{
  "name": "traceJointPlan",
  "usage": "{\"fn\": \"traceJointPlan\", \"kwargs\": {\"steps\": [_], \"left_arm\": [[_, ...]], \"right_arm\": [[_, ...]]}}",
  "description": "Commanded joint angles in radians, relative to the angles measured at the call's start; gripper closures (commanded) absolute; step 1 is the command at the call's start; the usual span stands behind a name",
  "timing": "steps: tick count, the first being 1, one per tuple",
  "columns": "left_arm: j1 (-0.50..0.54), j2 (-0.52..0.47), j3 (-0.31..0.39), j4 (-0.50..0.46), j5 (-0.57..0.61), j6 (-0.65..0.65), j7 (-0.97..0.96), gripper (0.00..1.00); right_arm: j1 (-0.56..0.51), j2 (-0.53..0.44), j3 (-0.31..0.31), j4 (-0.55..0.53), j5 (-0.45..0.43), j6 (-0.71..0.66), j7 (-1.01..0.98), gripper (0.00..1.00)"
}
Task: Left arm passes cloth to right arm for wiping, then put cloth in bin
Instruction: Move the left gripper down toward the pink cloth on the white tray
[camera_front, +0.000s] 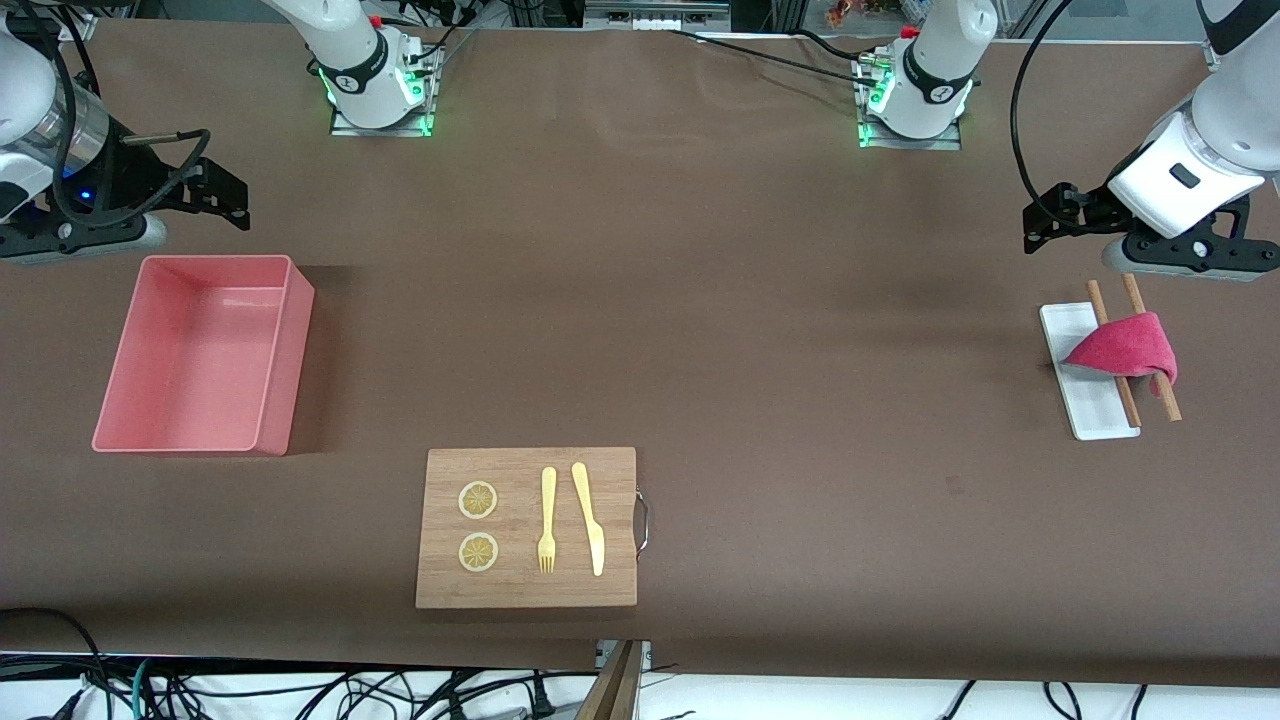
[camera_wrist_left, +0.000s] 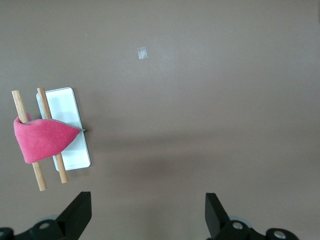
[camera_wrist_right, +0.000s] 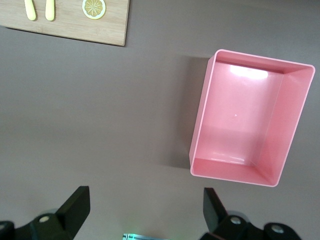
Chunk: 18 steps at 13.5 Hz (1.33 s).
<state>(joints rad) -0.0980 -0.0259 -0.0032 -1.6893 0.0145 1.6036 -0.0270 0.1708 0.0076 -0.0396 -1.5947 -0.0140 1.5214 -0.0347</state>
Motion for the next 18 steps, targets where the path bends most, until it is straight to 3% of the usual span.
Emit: {"fn": "traceJointPlan", "kwargs": {"steps": [1, 16, 18], "left_arm": [[-0.011, -0.008, 0.009, -0.007, -0.022, 0.01, -0.01, 0.0], [-0.02, 0.063, 0.009, 0.008, -0.021, -0.065, -0.01, 0.0], [-0.025, 0.092, 0.009, 0.01, -0.004, -0.144, -0.013, 0.0]], "right_arm": [[-0.008, 0.003, 0.009, 0.018, -0.014, -0.018, -0.002, 0.0], [-0.008, 0.002, 0.009, 0.018, -0.014, -0.018, -0.002, 0.0], [-0.01, 0.003, 0.009, 0.018, -0.012, -0.018, -0.002, 0.0]]}}
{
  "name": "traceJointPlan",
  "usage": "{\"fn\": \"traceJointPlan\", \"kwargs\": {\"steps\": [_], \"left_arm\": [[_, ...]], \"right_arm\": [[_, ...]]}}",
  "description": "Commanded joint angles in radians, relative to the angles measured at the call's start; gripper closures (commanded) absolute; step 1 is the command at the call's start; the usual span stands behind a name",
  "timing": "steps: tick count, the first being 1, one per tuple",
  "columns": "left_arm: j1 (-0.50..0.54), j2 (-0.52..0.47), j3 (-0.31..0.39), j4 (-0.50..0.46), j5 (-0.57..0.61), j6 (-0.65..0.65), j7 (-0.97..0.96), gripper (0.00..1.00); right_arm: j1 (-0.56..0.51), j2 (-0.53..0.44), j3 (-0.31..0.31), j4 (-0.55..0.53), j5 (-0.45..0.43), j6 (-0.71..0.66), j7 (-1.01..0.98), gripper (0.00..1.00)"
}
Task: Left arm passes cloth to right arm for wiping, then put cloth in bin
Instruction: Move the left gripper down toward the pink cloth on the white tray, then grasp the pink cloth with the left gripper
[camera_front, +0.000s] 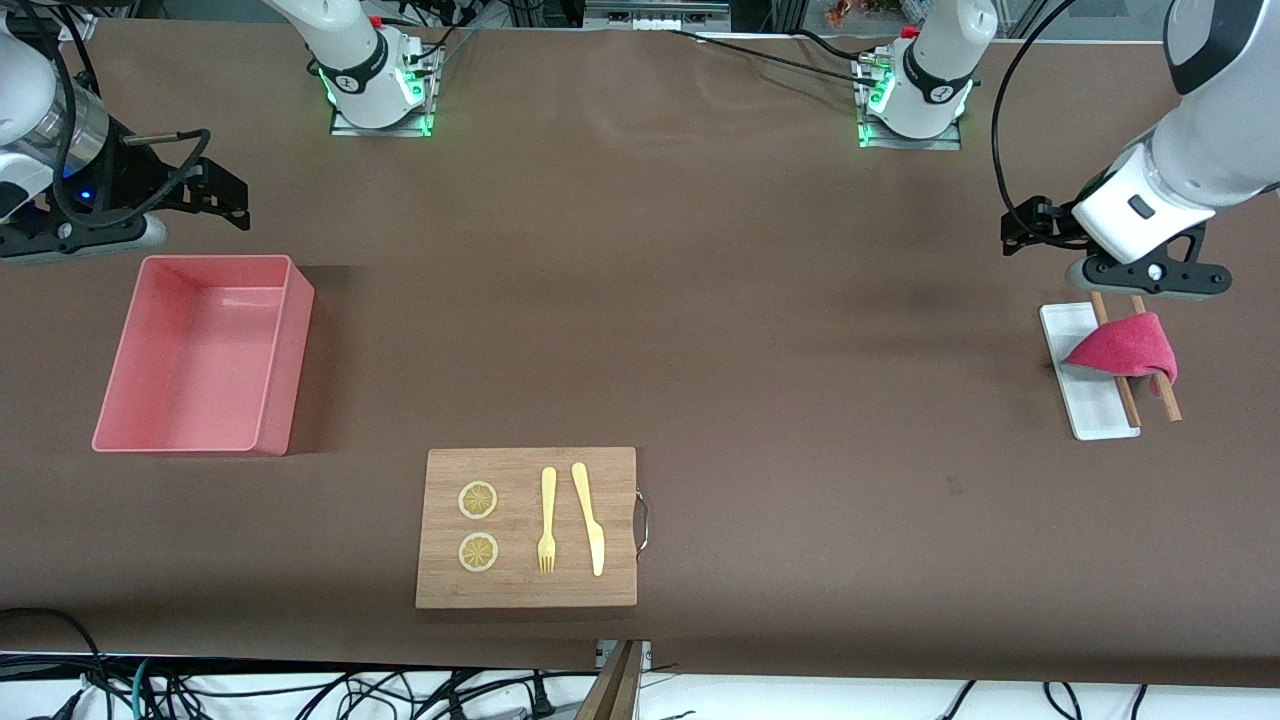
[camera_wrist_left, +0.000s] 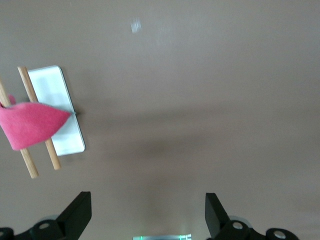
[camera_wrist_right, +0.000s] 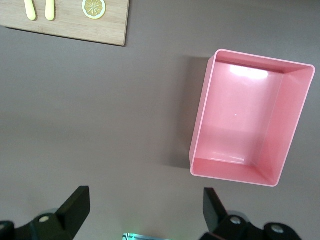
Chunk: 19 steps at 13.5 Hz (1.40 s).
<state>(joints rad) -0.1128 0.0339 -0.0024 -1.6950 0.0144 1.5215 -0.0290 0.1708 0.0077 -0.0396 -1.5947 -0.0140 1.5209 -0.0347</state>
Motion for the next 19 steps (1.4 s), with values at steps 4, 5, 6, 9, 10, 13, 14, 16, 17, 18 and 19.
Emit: {"fn": "traceJointPlan", "kwargs": {"steps": [4, 5, 6, 9, 10, 13, 14, 16, 17, 18, 19], "left_arm": [[-0.086, 0.209, -0.014, 0.018, 0.279, -0.152, -0.008, 0.0], [-0.105, 0.263, -0.014, 0.018, 0.323, -0.15, -0.006, 0.0], [-0.117, 0.296, -0.016, 0.02, 0.366, -0.146, -0.006, 0.0], [-0.149, 0.378, -0.018, 0.02, 0.502, -0.136, 0.114, 0.0], [-0.149, 0.409, -0.018, 0.018, 0.542, -0.121, 0.153, 0.0], [-0.145, 0.509, -0.018, 0.009, 0.694, -0.037, 0.297, 0.0], [-0.136, 0.526, -0.018, 0.008, 0.732, -0.009, 0.36, 0.0], [-0.098, 0.532, -0.018, -0.024, 0.742, 0.11, 0.479, 0.0], [-0.075, 0.535, -0.016, -0.053, 0.743, 0.187, 0.51, 0.0], [-0.062, 0.532, -0.015, -0.099, 0.765, 0.245, 0.514, 0.0], [-0.044, 0.526, -0.016, -0.141, 0.801, 0.284, 0.512, 0.0]], "right_arm": [[-0.01, 0.002, 0.009, 0.018, -0.014, -0.018, -0.002, 0.0], [-0.01, 0.002, 0.009, 0.018, -0.014, -0.018, -0.002, 0.0], [-0.01, 0.003, 0.009, 0.018, -0.012, -0.018, -0.002, 0.0], [-0.008, 0.002, 0.009, 0.018, -0.012, -0.018, -0.002, 0.0], [-0.01, 0.003, 0.009, 0.018, -0.012, -0.018, -0.002, 0.0], [-0.01, 0.003, 0.009, 0.018, -0.012, -0.018, -0.002, 0.0], [-0.01, 0.002, 0.009, 0.018, -0.012, -0.018, -0.002, 0.0], [-0.008, 0.002, 0.009, 0.018, -0.012, -0.018, -0.002, 0.0], [-0.01, 0.002, 0.009, 0.018, -0.012, -0.018, -0.002, 0.0], [-0.008, 0.003, 0.009, 0.018, -0.012, -0.018, -0.002, 0.0], [-0.01, 0.002, 0.009, 0.018, -0.012, -0.018, -0.002, 0.0]]}}
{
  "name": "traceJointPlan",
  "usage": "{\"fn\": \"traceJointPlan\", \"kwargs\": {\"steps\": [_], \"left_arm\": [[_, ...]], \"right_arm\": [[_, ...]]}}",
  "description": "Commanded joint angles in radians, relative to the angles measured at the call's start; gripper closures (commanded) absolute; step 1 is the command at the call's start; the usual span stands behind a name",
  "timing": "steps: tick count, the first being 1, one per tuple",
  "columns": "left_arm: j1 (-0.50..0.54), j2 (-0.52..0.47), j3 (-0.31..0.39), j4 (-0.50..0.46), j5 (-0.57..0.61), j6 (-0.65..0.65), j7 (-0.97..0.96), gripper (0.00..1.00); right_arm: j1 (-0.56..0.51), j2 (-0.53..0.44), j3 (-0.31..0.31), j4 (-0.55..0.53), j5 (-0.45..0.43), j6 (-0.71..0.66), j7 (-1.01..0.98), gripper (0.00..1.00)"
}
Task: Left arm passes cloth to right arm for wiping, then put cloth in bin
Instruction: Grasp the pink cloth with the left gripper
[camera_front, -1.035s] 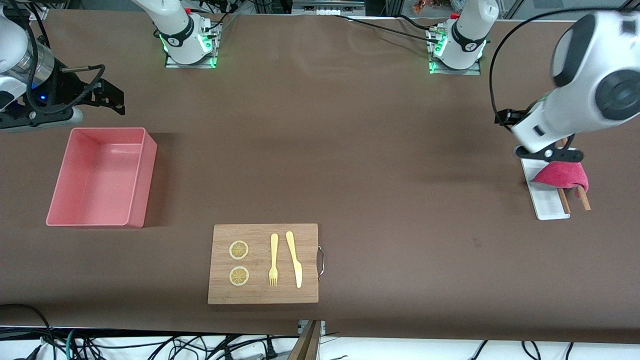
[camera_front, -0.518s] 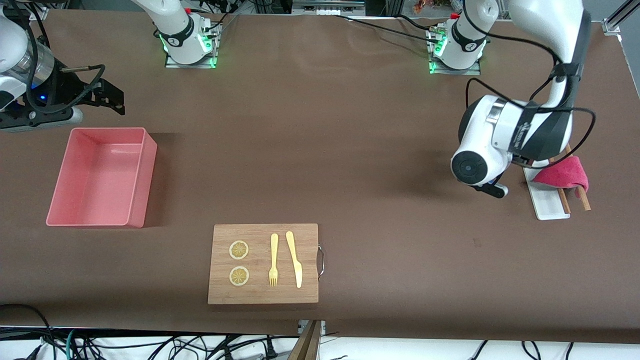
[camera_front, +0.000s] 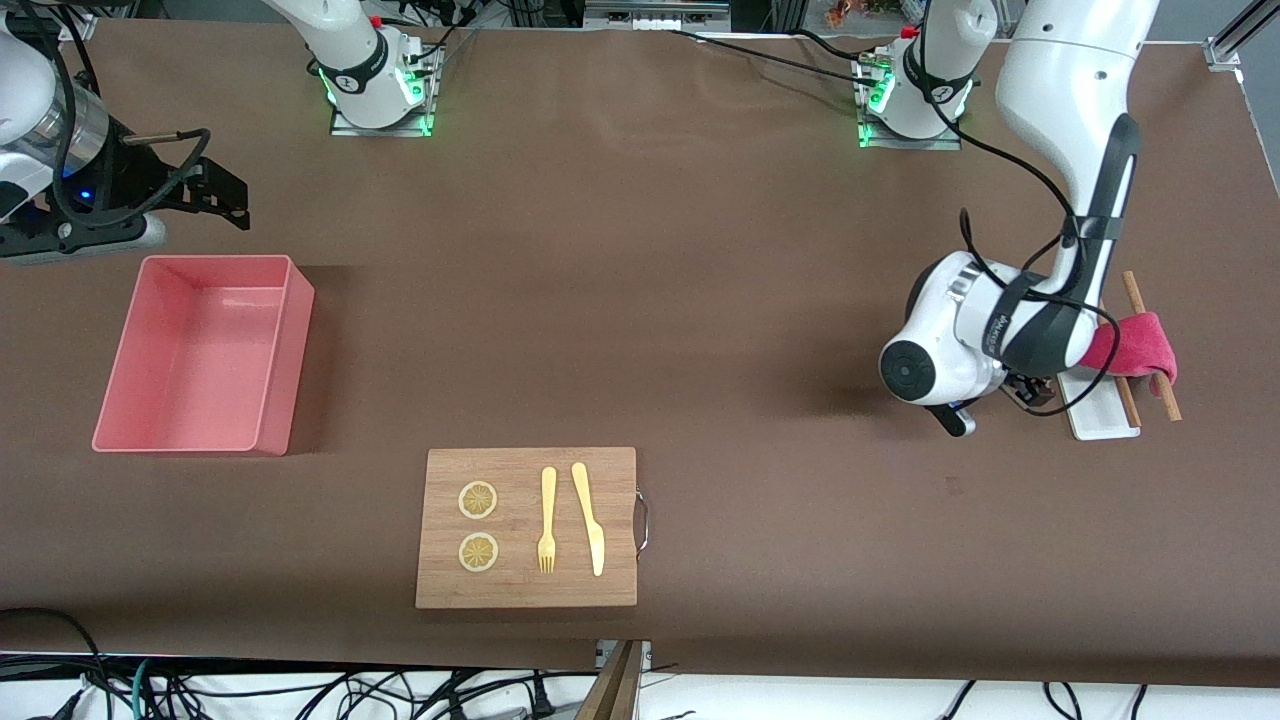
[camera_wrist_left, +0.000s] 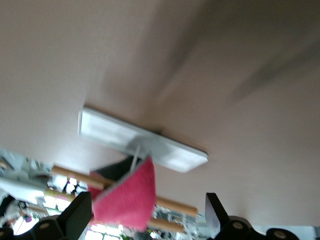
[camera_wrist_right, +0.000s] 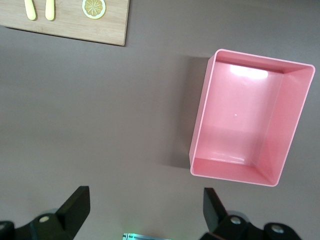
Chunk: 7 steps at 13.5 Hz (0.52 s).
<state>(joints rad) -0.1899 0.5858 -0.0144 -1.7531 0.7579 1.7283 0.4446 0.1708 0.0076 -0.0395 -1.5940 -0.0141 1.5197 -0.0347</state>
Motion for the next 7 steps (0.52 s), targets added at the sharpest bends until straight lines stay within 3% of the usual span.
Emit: {"fn": "traceJointPlan", "kwargs": {"steps": [1, 7], "left_arm": [[0.061, -0.03, -0.004, -0.109, 0.07, 0.109, 0.039, 0.0], [0.202, -0.061, -0.004, -0.264, 0.165, 0.327, 0.039, 0.0]], "right_arm": [[-0.008, 0.002, 0.009, 0.017, -0.012, -0.016, -0.002, 0.0], [-0.008, 0.002, 0.009, 0.017, -0.012, -0.016, -0.002, 0.0]]}}
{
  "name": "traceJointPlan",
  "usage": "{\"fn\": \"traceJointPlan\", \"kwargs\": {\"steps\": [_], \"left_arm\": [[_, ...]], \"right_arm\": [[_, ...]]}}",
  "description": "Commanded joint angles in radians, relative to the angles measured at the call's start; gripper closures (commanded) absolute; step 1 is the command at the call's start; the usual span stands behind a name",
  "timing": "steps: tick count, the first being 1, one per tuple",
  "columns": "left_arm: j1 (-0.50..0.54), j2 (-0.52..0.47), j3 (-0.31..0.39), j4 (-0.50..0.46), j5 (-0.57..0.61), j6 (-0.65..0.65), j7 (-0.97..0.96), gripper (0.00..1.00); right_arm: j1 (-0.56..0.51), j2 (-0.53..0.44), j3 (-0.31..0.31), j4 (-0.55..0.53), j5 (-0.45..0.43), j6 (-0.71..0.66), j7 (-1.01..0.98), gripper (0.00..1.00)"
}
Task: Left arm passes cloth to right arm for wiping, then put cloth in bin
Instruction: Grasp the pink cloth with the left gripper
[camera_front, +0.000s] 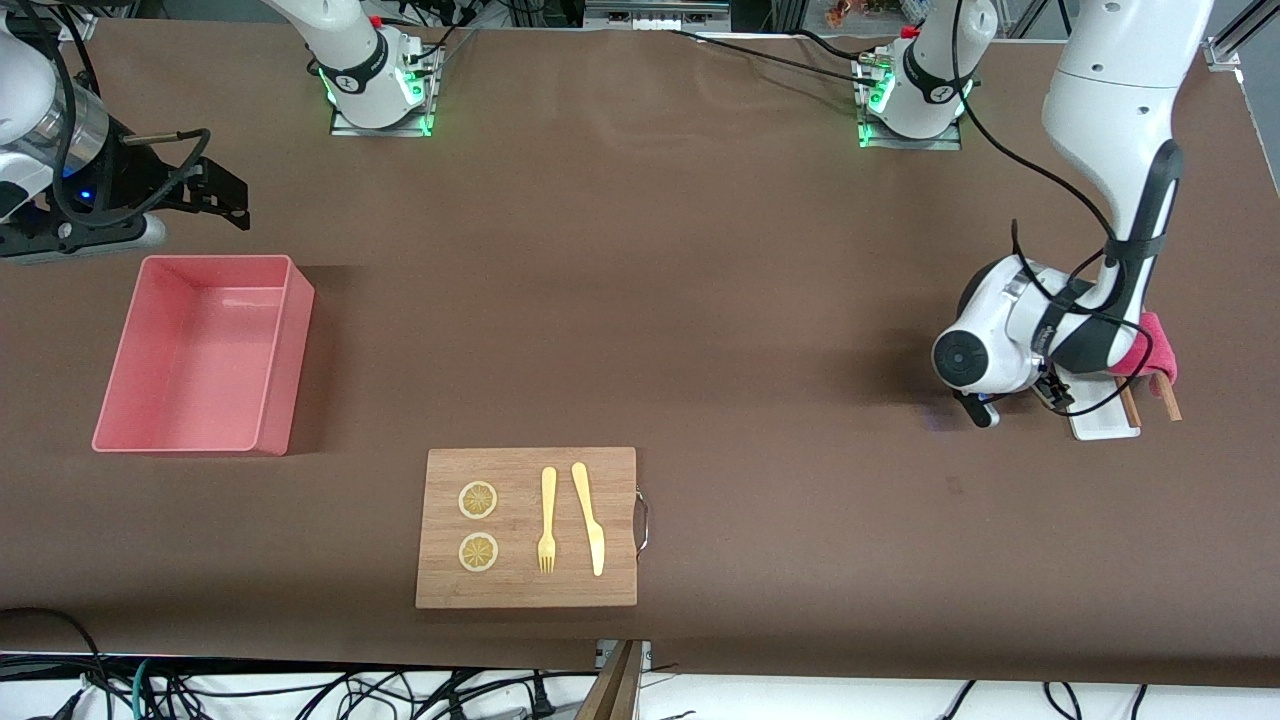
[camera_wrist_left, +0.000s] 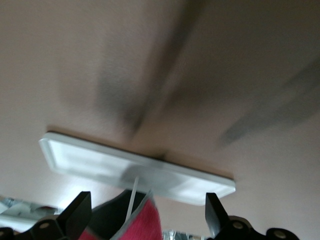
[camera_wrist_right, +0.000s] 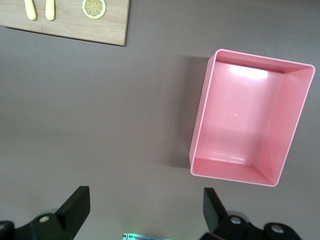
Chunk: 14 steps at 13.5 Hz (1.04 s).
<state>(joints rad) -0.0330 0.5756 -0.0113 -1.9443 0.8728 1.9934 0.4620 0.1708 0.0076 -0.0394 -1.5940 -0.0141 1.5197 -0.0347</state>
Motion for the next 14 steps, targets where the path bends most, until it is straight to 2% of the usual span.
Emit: {"fn": "traceJointPlan", "kwargs": {"steps": [1, 2, 4, 5, 6, 7, 8, 11, 14], "left_arm": [[0.053, -0.06, -0.007, -0.085, 0.067, 0.065, 0.02, 0.0], [0.054, -0.062, -0.007, -0.088, 0.069, 0.065, 0.02, 0.0], [0.067, -0.063, -0.006, -0.096, 0.081, 0.065, 0.021, 0.17], [0.071, -0.063, -0.007, -0.096, 0.081, 0.065, 0.021, 0.29], [0.07, -0.063, -0.007, -0.096, 0.083, 0.058, 0.023, 0.54], [0.07, -0.063, -0.007, -0.094, 0.083, 0.056, 0.023, 0.7], [0.07, -0.063, -0.006, -0.094, 0.083, 0.056, 0.023, 0.79], [0.073, -0.066, -0.004, -0.093, 0.083, 0.05, 0.023, 1.0], [0.068, -0.079, -0.007, -0.084, 0.083, 0.01, 0.024, 1.0]], "right_arm": [[-0.008, 0.003, 0.009, 0.017, -0.012, -0.016, -0.002, 0.0], [-0.01, 0.003, 0.009, 0.017, -0.012, -0.016, -0.002, 0.0], [-0.01, 0.003, 0.009, 0.017, -0.012, -0.016, -0.002, 0.0], [-0.01, 0.002, 0.009, 0.017, -0.012, -0.016, -0.002, 0.0], [-0.01, 0.002, 0.009, 0.017, -0.012, -0.016, -0.002, 0.0], [-0.01, 0.002, 0.009, 0.017, -0.012, -0.016, -0.002, 0.0], [-0.008, 0.002, 0.009, 0.017, -0.012, -0.016, -0.002, 0.0], [-0.01, 0.003, 0.009, 0.017, -0.012, -0.016, -0.002, 0.0], [-0.008, 0.003, 0.009, 0.017, -0.012, -0.016, -0.002, 0.0]]}}
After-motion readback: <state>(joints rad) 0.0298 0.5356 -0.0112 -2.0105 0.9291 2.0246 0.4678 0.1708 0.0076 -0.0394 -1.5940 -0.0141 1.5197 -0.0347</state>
